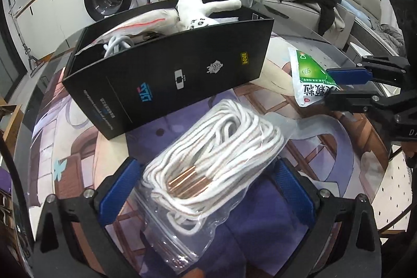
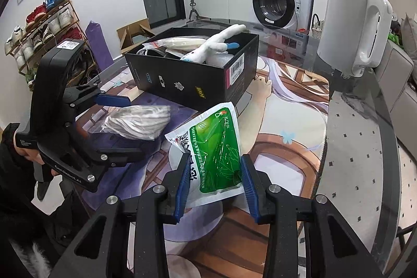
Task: Organize soft objects
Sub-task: 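Grasp the clear bag of white cable with the left gripper while the right holds the sachet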
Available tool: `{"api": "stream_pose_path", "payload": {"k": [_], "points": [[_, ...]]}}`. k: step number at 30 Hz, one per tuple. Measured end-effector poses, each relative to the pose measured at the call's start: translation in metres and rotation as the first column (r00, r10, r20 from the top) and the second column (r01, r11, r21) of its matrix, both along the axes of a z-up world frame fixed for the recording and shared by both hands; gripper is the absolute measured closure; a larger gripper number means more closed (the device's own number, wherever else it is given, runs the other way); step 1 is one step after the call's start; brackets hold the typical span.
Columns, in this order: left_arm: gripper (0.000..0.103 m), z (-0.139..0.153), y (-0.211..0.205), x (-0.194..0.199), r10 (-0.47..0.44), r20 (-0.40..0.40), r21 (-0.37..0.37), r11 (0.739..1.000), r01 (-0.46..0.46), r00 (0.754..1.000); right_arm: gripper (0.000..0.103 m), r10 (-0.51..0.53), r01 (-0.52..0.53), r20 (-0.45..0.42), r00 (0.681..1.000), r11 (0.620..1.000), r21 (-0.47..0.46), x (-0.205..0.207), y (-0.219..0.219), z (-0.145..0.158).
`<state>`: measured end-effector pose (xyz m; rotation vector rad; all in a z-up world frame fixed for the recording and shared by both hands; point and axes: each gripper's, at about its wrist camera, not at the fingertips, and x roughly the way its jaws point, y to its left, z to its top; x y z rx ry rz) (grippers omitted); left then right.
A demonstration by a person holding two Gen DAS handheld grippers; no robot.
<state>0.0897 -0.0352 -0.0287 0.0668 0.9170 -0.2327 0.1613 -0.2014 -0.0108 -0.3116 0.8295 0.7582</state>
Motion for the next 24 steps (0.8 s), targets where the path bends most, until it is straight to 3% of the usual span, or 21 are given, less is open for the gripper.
{"api": "stream_pose_path", "payload": {"k": [12, 17, 22, 24], "points": [[0.000, -0.001, 0.000, -0.006, 0.000, 0.016, 0.004, 1.000, 0.000, 1.000, 0.066, 0.027, -0.027, 0.002, 1.000, 1.000, -0.001, -0.005, 0.009, -0.001], [0.002, 0.002, 0.005, -0.006, 0.001, 0.023, -0.037, 0.999, -0.001, 1.000, 0.066, 0.026, -0.026, 0.003, 1.000, 1.000, 0.000, -0.006, 0.009, 0.000], [0.019, 0.004, 0.009, -0.008, -0.004, 0.050, -0.037, 0.999, 0.006, 0.999, 0.066, 0.026, -0.026, 0.003, 1.000, 1.000, 0.001, -0.006, 0.009, 0.000], [0.034, 0.006, 0.009, -0.011, -0.013, 0.071, -0.037, 0.999, 0.016, 0.997, 0.066, 0.025, -0.025, 0.004, 1.000, 1.000, 0.001, -0.006, 0.009, 0.000]]}}
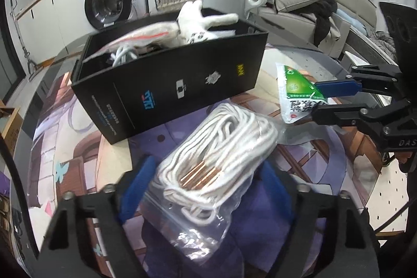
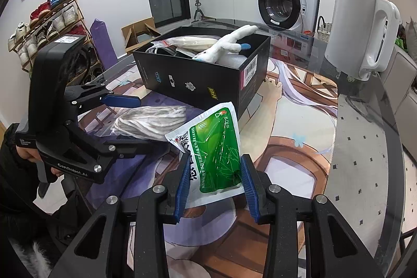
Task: Organize soft objects
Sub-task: 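Grasp the clear bag of white cable with the left gripper while the right holds the sachet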
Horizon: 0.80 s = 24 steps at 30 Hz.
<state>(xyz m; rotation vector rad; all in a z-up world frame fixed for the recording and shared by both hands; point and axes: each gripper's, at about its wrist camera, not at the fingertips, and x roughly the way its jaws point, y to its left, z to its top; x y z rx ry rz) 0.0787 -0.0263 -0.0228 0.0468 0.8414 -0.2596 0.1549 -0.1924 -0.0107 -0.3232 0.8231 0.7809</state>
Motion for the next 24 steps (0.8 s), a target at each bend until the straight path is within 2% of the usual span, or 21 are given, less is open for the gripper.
{"api": "stream_pose_path", "payload": {"k": [6, 9, 15, 24], "points": [[0.062, 0.007, -0.001, -0.006, -0.027, 0.063, 0.011, 1.000, 0.027, 0.998, 0.066, 0.002, -0.002, 0.010, 1.000, 1.000, 0.004, -0.001, 0.001, 0.002], [0.070, 0.011, 0.000, -0.007, -0.030, 0.085, 0.006, 1.000, 0.029, 0.996, 0.066, -0.001, 0.001, 0.016, 1.000, 1.000, 0.009, -0.002, 0.000, 0.004], [0.079, 0.018, 0.005, -0.010, -0.025, 0.118, -0.012, 1.000, 0.026, 0.993, 0.066, -0.012, 0.011, 0.025, 1.000, 1.000, 0.019, -0.001, -0.002, 0.007], [0.088, 0.028, 0.013, -0.013, -0.010, 0.149, -0.055, 0.998, 0.018, 0.989, 0.066, -0.025, 0.023, 0.043, 0.999, 0.998, 0.056, -0.001, -0.006, 0.015]]}}
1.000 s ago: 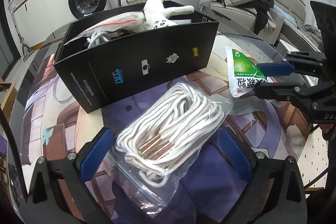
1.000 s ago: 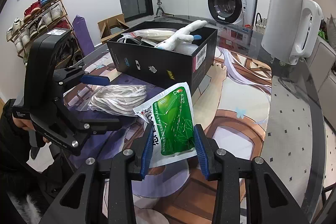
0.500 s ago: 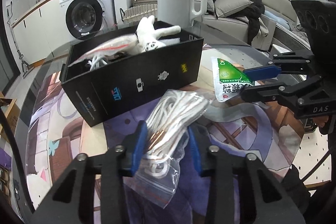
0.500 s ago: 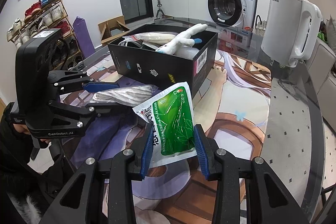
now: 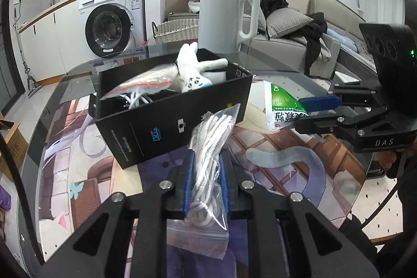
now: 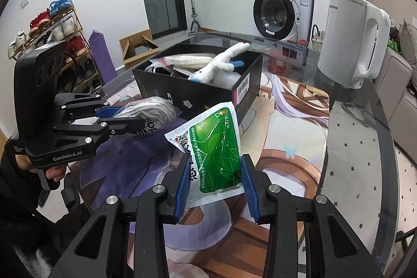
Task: Organize soft objects
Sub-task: 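Grasp the clear bag of white cable with the left gripper while the right holds the sachet, then carry the cable bag and green sachet over the black box with both grippers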
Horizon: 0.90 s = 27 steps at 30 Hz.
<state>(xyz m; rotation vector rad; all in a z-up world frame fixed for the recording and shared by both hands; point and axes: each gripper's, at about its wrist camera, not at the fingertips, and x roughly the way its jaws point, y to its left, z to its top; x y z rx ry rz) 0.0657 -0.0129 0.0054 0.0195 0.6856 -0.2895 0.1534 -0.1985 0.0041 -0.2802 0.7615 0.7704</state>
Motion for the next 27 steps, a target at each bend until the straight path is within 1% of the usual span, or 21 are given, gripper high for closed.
{"api": "stream_pose_path", "payload": {"k": [8, 18, 27], "points": [[0.089, 0.009, 0.005, -0.006, -0.006, 0.018, -0.045, 0.999, 0.007, 1.000, 0.066, -0.001, 0.001, 0.015, 1.000, 1.000, 0.024, -0.002, 0.000, 0.005], [0.089, 0.036, 0.012, -0.017, -0.010, 0.077, -0.112, 0.994, 0.019, 0.997, 0.066, -0.010, 0.007, 0.048, 0.999, 0.998, 0.064, -0.007, -0.002, 0.021], [0.089, 0.061, 0.027, -0.016, 0.025, 0.123, -0.165, 0.986, -0.004, 0.992, 0.066, -0.028, 0.022, 0.068, 0.997, 0.996, 0.090, -0.006, 0.006, 0.035]]}}
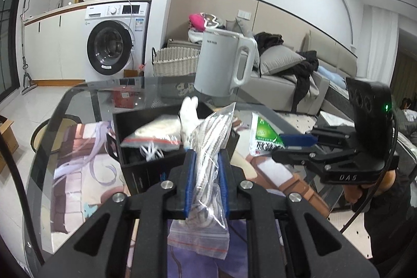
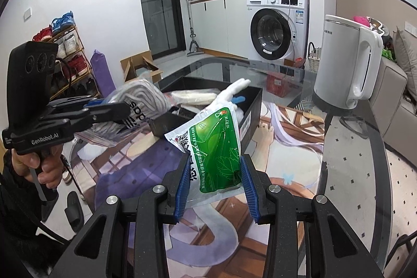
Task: Organize soft objects
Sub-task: 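Carry the cable bag and green sachet over the black box with both grippers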
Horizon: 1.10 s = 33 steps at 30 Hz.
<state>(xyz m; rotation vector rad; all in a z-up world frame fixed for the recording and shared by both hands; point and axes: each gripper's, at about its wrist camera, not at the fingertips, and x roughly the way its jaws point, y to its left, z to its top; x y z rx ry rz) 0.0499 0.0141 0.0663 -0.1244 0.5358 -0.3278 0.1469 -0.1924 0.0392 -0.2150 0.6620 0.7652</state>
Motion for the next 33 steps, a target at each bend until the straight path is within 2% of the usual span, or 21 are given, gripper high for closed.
{"api": "stream_pose_path", "payload": {"k": [10, 19, 33], "points": [[0.089, 0.017, 0.006, 0.013, 0.052, 0.040, -0.001, 0.999, -0.052, 0.998, 0.066, -0.019, 0.019, 0.017, 1.000, 1.000, 0.008, 0.015, 0.020, 0.015], [0.089, 0.026, 0.015, 0.038, 0.104, 0.073, 0.018, 0.994, -0.106, 0.992, 0.066, -0.025, 0.026, 0.031, 0.999, 0.999, -0.023, 0.037, 0.042, 0.020], [0.089, 0.005, 0.014, 0.092, 0.134, 0.029, 0.089, 0.987, -0.136, 0.991, 0.066, -0.025, 0.030, 0.051, 0.998, 0.994, -0.107, 0.075, 0.074, 0.011]]}}
